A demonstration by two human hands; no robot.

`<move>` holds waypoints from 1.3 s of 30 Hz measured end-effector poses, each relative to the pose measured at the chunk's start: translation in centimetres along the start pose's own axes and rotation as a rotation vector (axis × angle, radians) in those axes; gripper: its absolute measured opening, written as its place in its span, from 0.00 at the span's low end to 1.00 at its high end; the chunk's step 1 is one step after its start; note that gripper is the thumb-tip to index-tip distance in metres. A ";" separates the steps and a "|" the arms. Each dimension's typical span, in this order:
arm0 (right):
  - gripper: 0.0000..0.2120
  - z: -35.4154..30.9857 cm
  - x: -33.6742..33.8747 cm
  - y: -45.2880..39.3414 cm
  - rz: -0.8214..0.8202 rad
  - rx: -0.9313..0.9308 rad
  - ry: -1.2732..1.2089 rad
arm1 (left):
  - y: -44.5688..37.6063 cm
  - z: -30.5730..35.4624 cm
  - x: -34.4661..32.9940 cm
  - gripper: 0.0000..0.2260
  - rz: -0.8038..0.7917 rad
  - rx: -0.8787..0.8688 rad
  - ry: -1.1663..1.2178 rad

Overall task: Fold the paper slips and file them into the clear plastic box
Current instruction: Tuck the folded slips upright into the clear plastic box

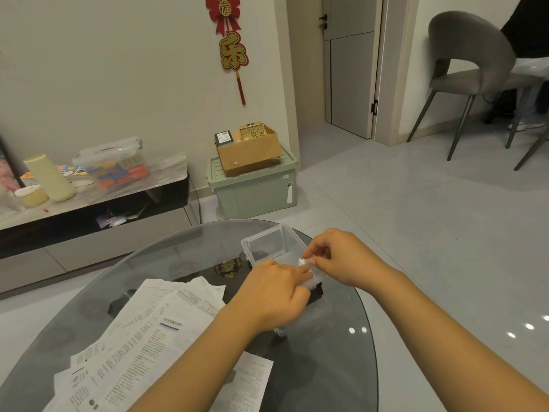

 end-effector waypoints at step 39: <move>0.12 -4.3 -8.7 11.8 -0.162 0.491 0.377 | 20.5 5.7 -3.2 0.20 0.087 0.517 0.071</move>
Point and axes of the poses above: each hand's wrist, its own y-axis away from the middle knuckle, its own x-axis out of the back of the hand, z = x × y, the point moved 3 cm from there along -y, towards the middle knuckle, and after that the axes turned 12 degrees about -x, right-handed, at the moved point
